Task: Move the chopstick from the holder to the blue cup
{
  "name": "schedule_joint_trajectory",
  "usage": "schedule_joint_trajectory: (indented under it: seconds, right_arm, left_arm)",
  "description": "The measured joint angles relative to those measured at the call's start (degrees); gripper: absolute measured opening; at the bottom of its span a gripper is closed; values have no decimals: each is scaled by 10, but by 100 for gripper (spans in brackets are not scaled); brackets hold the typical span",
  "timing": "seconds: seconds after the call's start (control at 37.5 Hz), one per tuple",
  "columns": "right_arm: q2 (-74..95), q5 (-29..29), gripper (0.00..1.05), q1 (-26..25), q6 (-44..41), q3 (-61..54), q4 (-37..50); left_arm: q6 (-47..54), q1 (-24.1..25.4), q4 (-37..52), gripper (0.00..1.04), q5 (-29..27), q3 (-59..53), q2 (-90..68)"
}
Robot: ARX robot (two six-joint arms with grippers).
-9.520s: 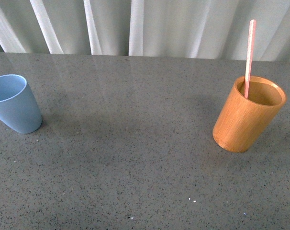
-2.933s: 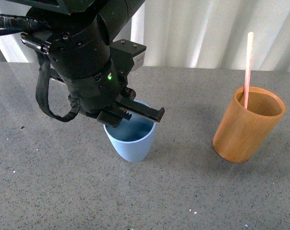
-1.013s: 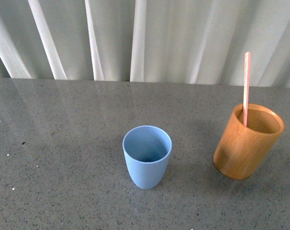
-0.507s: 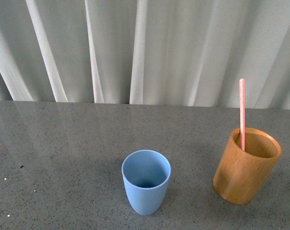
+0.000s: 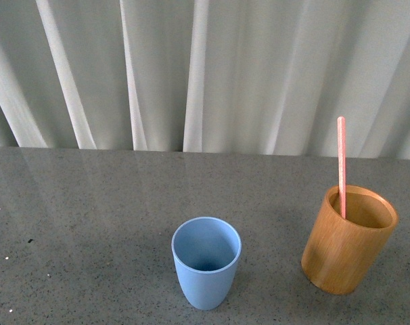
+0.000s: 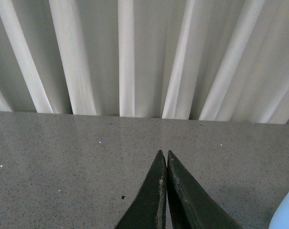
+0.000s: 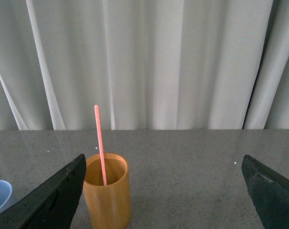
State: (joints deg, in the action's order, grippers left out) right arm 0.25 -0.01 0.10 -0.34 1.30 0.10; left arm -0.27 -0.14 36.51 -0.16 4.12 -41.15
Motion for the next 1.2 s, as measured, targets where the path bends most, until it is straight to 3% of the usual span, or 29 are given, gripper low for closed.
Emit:
schedule_joint_trajectory:
  seconds: [0.21, 0.53, 1.09, 1.2]
  right_arm:
    - [0, 0, 95, 0, 0, 0, 0]
    - [0, 0, 95, 0, 0, 0, 0]
    - [0, 0, 95, 0, 0, 0, 0]
    - [0, 0, 95, 0, 0, 0, 0]
  left_arm:
    - [0, 0, -17, 4, 0, -30, 56]
    - [0, 0, -139, 4, 0, -31, 186]
    - [0, 0, -263, 4, 0, -31, 311]
    - [0, 0, -361, 4, 1, -31, 398]
